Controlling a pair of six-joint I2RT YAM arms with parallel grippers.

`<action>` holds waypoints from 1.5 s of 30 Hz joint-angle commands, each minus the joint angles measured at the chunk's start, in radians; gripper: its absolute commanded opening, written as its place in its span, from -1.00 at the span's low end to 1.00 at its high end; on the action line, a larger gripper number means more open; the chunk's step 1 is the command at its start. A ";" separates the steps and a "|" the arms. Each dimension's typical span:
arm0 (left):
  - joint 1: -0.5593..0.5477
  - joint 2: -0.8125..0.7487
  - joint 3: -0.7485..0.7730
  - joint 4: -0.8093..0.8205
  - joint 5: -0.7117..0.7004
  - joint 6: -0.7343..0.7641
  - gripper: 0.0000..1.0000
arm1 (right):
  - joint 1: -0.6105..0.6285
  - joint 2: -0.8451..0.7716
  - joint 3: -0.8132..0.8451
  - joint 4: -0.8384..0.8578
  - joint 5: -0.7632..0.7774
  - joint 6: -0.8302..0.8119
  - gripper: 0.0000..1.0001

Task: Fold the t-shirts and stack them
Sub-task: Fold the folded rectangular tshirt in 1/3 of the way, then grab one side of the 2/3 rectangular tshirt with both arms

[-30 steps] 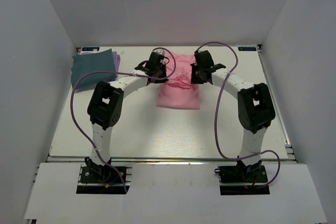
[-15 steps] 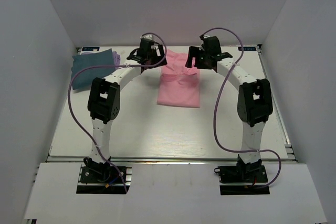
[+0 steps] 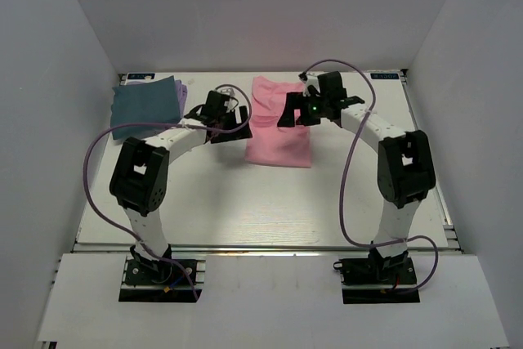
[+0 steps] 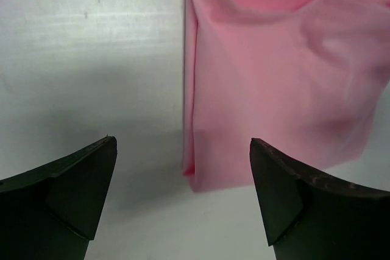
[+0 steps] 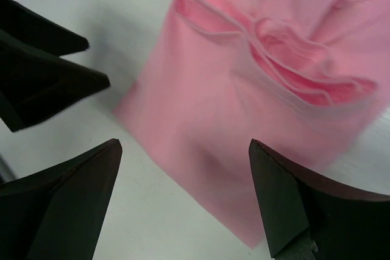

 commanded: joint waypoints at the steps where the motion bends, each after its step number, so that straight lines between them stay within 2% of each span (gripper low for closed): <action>1: -0.002 -0.112 -0.079 0.021 0.044 0.018 0.99 | 0.014 0.081 0.078 0.079 -0.253 -0.034 0.81; 5: -0.002 -0.185 -0.155 0.012 0.011 0.036 0.99 | 0.011 0.196 0.158 0.124 -0.294 -0.008 0.81; 13: -0.002 -0.242 -0.245 0.033 0.031 0.085 0.99 | -0.001 0.397 0.236 0.323 -0.229 0.098 0.81; 18: -0.002 -0.224 -0.222 0.044 0.031 0.127 0.99 | -0.013 0.407 0.187 0.369 -0.254 0.130 0.81; 21: -0.002 -0.178 -0.166 0.011 0.046 0.156 0.99 | -0.015 0.356 0.173 0.314 -0.219 0.087 0.81; 27: -0.020 -0.109 -0.107 0.021 0.122 0.185 0.99 | -0.010 0.099 0.114 0.234 -0.159 0.008 0.81; 31: -0.040 -0.061 -0.067 0.021 0.122 0.185 0.99 | -0.019 -0.107 -0.087 0.239 -0.084 0.006 0.81; 32: -0.066 -0.040 -0.067 0.011 0.122 0.185 0.99 | -0.025 -0.135 -0.197 0.239 -0.055 0.018 0.81; 34: -0.082 -0.026 -0.056 0.010 0.131 0.185 0.99 | -0.036 -0.233 -0.271 0.237 0.019 0.029 0.81; 35: -0.082 -0.026 -0.056 0.010 0.131 0.185 0.99 | -0.036 -0.253 -0.361 0.236 0.031 0.035 0.81; 38: -0.103 -0.026 -0.078 0.023 0.117 0.185 0.99 | -0.053 -0.307 -0.451 0.179 0.097 0.066 0.81; 40: -0.103 -0.040 -0.107 0.076 0.172 0.185 0.99 | -0.058 -0.307 -0.480 0.150 0.099 0.060 0.81; 44: -0.103 -0.026 -0.130 0.089 0.148 0.185 0.99 | -0.073 -0.285 -0.520 0.154 0.091 0.063 0.81; 45: -0.103 -0.017 -0.130 0.089 0.148 0.185 0.92 | -0.076 -0.276 -0.528 0.171 0.085 0.066 0.81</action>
